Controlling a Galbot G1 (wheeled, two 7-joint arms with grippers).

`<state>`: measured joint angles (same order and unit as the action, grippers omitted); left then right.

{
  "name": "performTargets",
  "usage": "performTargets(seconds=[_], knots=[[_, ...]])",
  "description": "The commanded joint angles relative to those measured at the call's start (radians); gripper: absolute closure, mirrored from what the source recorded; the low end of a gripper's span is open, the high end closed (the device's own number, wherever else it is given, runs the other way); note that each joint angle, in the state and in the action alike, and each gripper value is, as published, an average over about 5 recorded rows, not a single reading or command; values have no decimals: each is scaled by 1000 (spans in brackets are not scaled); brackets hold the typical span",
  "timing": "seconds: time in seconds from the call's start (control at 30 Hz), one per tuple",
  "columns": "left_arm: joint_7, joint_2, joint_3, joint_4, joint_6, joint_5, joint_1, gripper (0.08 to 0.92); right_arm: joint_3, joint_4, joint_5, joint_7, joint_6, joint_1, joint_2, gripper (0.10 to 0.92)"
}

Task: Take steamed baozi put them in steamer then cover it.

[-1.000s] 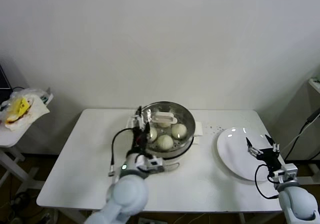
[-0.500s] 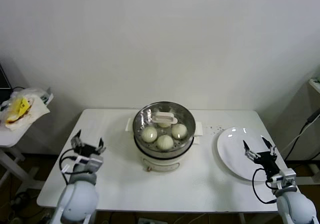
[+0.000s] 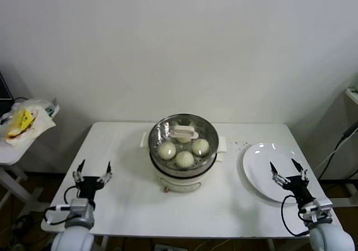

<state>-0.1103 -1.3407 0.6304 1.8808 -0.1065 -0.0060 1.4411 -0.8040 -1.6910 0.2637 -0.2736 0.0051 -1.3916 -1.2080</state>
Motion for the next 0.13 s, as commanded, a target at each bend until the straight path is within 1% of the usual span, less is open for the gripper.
performTargets(seconds=[0.03,0.13], knots=[[-2,-20,52,-56,241,-111,46,177,0,-9,7,-11,16,-18,-10,203],[-2,-20,48,-58,239,-101,44,177,3,-7,6,-12,18,-15,-10,203]])
